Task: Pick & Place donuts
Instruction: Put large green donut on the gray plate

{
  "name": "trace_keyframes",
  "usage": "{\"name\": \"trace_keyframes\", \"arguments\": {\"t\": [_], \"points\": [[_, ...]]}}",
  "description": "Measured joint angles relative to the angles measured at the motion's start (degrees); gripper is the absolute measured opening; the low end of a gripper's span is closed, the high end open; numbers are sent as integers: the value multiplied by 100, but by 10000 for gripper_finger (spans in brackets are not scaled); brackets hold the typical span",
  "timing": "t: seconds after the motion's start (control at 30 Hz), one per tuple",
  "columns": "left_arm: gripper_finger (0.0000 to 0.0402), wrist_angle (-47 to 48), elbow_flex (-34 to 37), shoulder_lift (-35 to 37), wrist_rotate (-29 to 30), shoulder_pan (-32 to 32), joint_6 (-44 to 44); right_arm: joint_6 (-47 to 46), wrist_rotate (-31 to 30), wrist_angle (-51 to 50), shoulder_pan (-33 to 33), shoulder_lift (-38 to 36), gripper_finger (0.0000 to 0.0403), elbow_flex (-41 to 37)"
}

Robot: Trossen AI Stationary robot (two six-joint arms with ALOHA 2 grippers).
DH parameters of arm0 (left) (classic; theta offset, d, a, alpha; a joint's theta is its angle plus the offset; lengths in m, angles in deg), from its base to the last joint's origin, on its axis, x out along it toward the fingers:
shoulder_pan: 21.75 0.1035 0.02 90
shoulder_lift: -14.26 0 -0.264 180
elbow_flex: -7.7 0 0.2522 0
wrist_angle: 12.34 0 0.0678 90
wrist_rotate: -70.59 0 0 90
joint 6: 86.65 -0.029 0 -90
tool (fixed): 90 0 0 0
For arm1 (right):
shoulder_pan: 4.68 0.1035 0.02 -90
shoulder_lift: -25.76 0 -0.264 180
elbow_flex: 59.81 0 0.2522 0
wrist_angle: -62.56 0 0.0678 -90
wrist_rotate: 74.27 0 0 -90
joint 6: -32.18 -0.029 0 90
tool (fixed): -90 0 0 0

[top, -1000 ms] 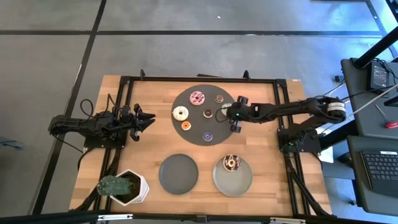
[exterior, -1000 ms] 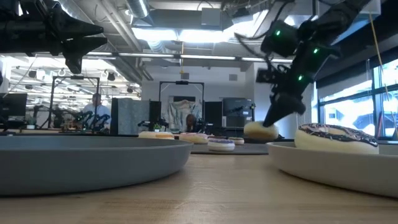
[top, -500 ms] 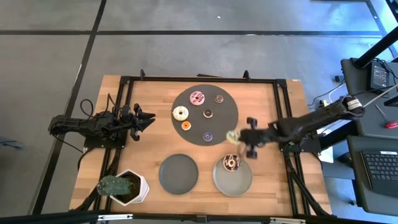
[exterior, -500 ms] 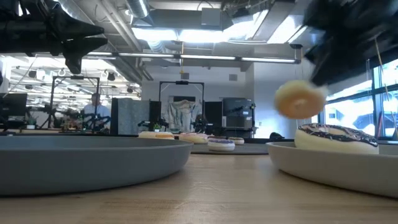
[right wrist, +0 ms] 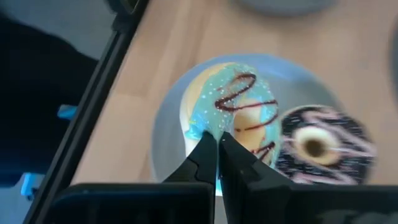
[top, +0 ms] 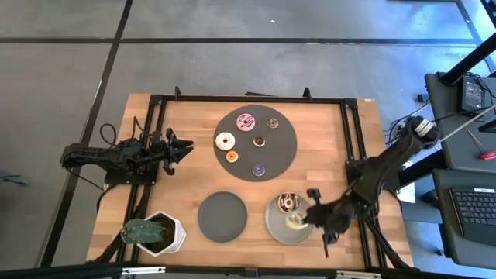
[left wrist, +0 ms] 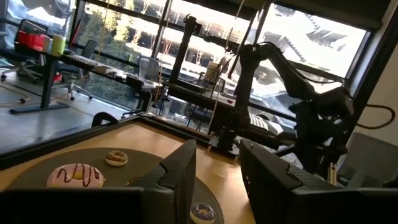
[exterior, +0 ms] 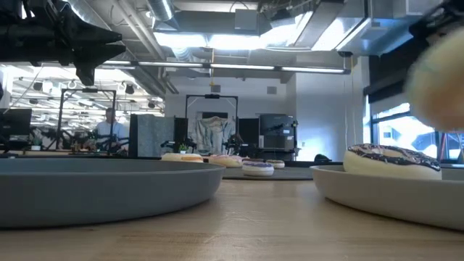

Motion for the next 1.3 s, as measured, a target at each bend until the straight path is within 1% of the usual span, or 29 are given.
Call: {"name": "trace_keyframes", "arguments": {"t": [0.1, 0.2, 0.37, 0.5, 0.63, 0.77, 0.93, 1.1, 1.2, 1.3], "points": [[120, 28, 0, 0, 4, 0, 4, -96, -17, 246, 151, 418, 6, 70], [120, 77, 1, 0, 4, 0, 7, -221, -166, 215, 240, 788, 9, 161], [120, 144, 1, 0, -1, 0, 20, -292, -162, 238, 292, 1215, 17, 289], [120, 157, 1, -24, -1, 0, 20, -490, 105, 290, 297, 1380, 19, 322], [120, 150, 0, -48, 56, 0, 22, -1006, 231, 272, 297, 1435, 28, 322], [120, 155, -1, -48, 87, 0, 22, -1016, 332, 287, 297, 1435, 47, 322], [120, 156, 1, -48, 89, 0, 22, -1014, 475, 308, 293, 1435, 93, 322], [120, 155, 1, -48, 91, 0, 22, -1017, 480, 280, 290, 1407, 136, 360], [120, 155, 0, -48, 92, 0, 22, -877, 407, -13, 288, 1254, 150, 565], [120, 155, -1, -48, 91, 0, 22, -871, 45, -738, 227, 982, 156, 877]]}}
